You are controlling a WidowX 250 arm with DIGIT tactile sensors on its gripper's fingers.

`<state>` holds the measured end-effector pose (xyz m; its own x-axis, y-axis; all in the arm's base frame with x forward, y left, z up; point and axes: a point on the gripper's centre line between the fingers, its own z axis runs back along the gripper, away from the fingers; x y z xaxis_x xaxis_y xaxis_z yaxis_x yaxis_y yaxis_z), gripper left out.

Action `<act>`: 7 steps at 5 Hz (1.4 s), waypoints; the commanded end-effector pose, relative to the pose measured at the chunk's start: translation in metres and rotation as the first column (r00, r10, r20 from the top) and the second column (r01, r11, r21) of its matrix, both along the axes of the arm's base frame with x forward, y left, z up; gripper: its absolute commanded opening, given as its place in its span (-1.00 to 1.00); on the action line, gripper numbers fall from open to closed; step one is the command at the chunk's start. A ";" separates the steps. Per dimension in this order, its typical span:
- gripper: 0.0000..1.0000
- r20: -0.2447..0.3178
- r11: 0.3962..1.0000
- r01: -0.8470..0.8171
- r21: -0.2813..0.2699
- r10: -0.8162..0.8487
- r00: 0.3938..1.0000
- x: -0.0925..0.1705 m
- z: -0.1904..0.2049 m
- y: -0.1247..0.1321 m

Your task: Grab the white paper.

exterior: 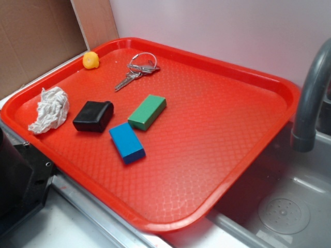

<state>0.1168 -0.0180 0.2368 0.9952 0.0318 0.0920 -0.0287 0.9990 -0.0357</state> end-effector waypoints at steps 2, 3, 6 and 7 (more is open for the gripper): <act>1.00 -0.122 0.989 0.150 -0.021 -0.151 0.981 0.009 -0.050 0.039; 1.00 -0.098 0.939 0.343 -0.038 -0.345 0.933 0.012 -0.086 0.054; 1.00 -0.098 0.928 0.369 0.054 -0.362 0.927 0.019 -0.164 0.105; 1.00 -0.078 0.949 0.305 0.074 -0.300 0.951 0.035 -0.186 0.108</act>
